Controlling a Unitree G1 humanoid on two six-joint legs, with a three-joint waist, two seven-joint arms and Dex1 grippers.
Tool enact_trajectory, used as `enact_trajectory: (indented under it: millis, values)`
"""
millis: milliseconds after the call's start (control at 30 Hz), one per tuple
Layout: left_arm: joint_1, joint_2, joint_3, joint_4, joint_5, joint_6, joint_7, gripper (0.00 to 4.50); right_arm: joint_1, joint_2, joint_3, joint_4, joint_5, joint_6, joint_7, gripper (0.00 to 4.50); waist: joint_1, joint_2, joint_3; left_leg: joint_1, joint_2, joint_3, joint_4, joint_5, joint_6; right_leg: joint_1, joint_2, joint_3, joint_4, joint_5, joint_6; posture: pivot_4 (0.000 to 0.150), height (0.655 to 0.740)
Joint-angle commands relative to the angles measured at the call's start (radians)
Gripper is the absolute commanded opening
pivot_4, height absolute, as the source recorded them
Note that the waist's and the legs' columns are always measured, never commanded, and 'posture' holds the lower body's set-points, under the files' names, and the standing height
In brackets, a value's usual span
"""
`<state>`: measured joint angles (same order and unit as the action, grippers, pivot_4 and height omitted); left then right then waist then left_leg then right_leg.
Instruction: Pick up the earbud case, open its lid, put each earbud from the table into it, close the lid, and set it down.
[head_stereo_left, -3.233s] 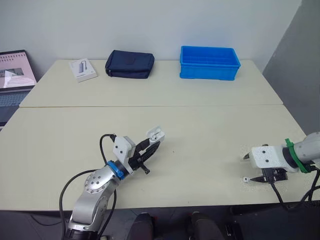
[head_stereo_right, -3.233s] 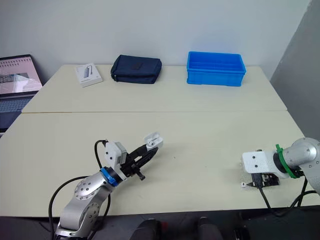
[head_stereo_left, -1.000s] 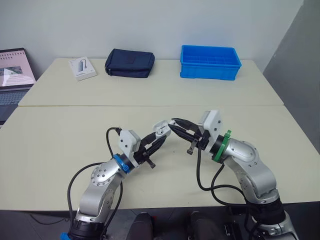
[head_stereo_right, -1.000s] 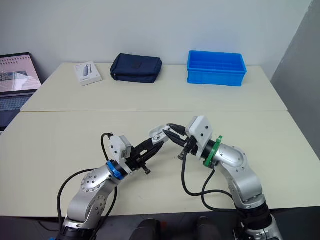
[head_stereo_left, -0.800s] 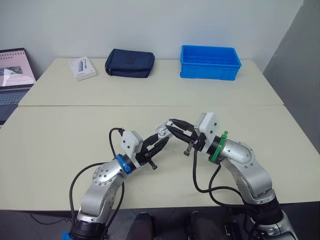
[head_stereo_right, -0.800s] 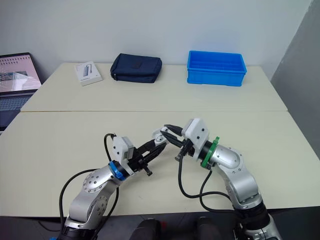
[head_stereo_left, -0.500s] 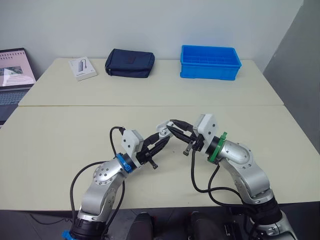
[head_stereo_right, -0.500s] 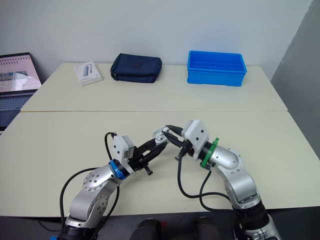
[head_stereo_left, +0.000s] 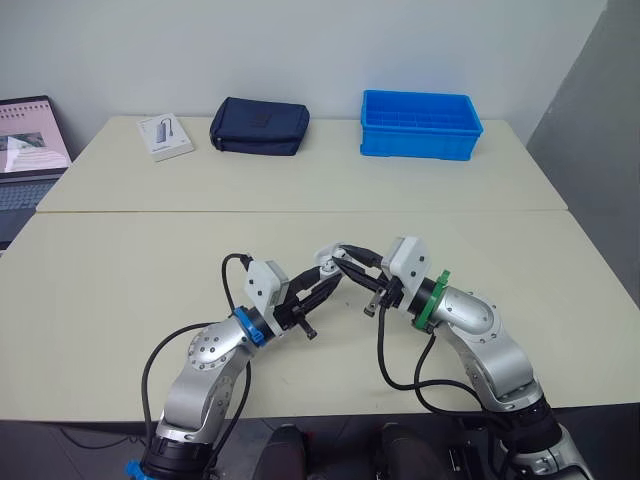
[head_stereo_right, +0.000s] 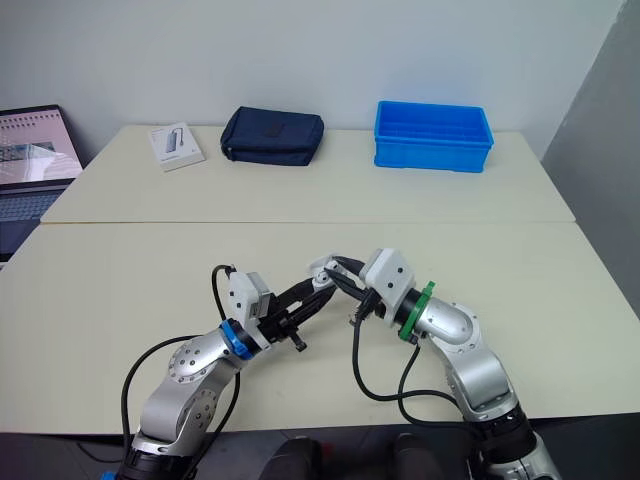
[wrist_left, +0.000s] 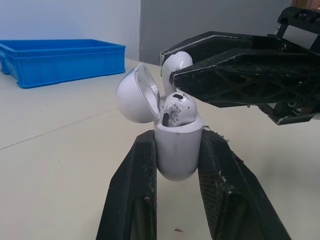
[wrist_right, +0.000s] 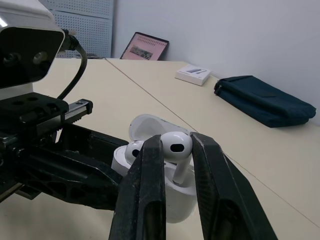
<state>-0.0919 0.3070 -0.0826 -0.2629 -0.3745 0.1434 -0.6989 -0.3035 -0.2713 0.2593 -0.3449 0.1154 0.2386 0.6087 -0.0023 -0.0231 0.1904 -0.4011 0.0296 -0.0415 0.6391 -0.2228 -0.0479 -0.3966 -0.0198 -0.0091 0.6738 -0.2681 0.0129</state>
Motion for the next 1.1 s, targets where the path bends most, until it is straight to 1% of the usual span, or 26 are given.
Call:
enact_trajectory:
  millis: [33,233,400,467,600,767,833,967,1067,1100]
  values:
    - [-0.016,-0.007,0.003,-0.027,-0.012,-0.025,-0.005,0.76,-0.002,-0.009,0.008,0.007,-0.019,-0.023,-0.005,0.39,0.000,0.000,0.000,0.000,0.000,0.000,0.000,0.000,0.000,0.000,0.000,0.000,0.000,0.000,0.000,0.150,0.7218]
    - [-0.018,-0.008,0.004,-0.027,-0.013,-0.026,-0.008,0.76,0.003,-0.019,0.015,0.010,-0.030,-0.018,0.004,0.39,0.000,0.000,0.000,0.000,0.000,0.000,0.000,0.000,0.000,-0.001,0.000,0.000,0.000,0.000,0.000,0.150,0.7218]
    - [-0.020,-0.009,0.005,-0.027,-0.012,-0.024,-0.008,0.76,0.016,-0.019,-0.001,-0.011,0.012,-0.006,0.016,0.39,0.000,0.000,0.000,0.000,0.000,0.000,-0.001,0.000,0.000,-0.001,0.000,0.000,0.000,0.000,0.000,0.150,0.7218]
    - [-0.019,-0.009,0.005,-0.027,-0.012,-0.023,-0.008,0.76,0.016,-0.021,-0.011,-0.021,0.026,0.004,0.014,1.15,0.000,0.000,0.000,0.000,0.000,0.000,-0.001,0.000,0.000,-0.001,0.000,0.000,0.000,0.000,0.000,0.150,0.7218]
    - [-0.018,-0.009,0.005,-0.026,-0.011,-0.022,-0.009,0.76,0.018,-0.041,-0.029,-0.061,0.059,0.025,0.023,2.53,0.000,0.000,0.000,0.000,0.000,0.000,-0.001,0.000,0.000,-0.001,0.000,0.000,0.000,0.000,0.000,0.150,0.7218]
    - [-0.016,-0.007,0.004,-0.021,-0.011,-0.022,-0.013,0.76,0.049,-0.103,-0.103,-0.176,0.145,0.097,0.047,2.54,0.001,0.000,0.000,-0.001,0.000,0.000,-0.002,0.000,0.000,-0.002,0.000,0.000,0.000,0.000,0.000,0.150,0.7218]
    - [-0.021,-0.003,0.002,-0.015,-0.021,-0.014,-0.028,0.76,0.063,-0.141,-0.162,-0.229,0.194,0.146,0.047,2.54,0.001,0.000,0.000,-0.001,0.000,0.000,-0.002,0.000,0.000,-0.002,0.000,0.000,-0.001,0.000,0.000,0.150,0.7218]
    - [-0.043,0.018,-0.019,0.001,-0.069,0.033,-0.108,0.76,0.077,-0.235,-0.284,-0.299,0.276,0.243,0.046,2.54,0.001,0.000,0.000,-0.001,0.000,0.000,-0.002,0.000,0.000,-0.002,0.000,0.000,-0.001,0.000,0.000,0.150,0.7218]
    - [-0.103,0.047,-0.062,0.030,-0.112,0.078,-0.229,0.76,0.050,-0.354,-0.390,-0.272,0.341,0.313,0.103,2.54,0.001,0.000,0.000,-0.001,0.000,0.001,-0.002,0.000,0.000,-0.002,0.000,0.000,-0.001,0.000,0.000,0.150,0.7218]
    - [-0.129,0.054,-0.074,0.041,-0.128,0.098,-0.265,0.76,0.037,-0.399,-0.409,-0.251,0.362,0.328,0.138,2.37,0.001,0.000,0.000,-0.001,-0.001,0.001,-0.002,0.000,0.000,-0.002,0.000,0.000,-0.001,0.000,-0.001,0.150,0.7218]
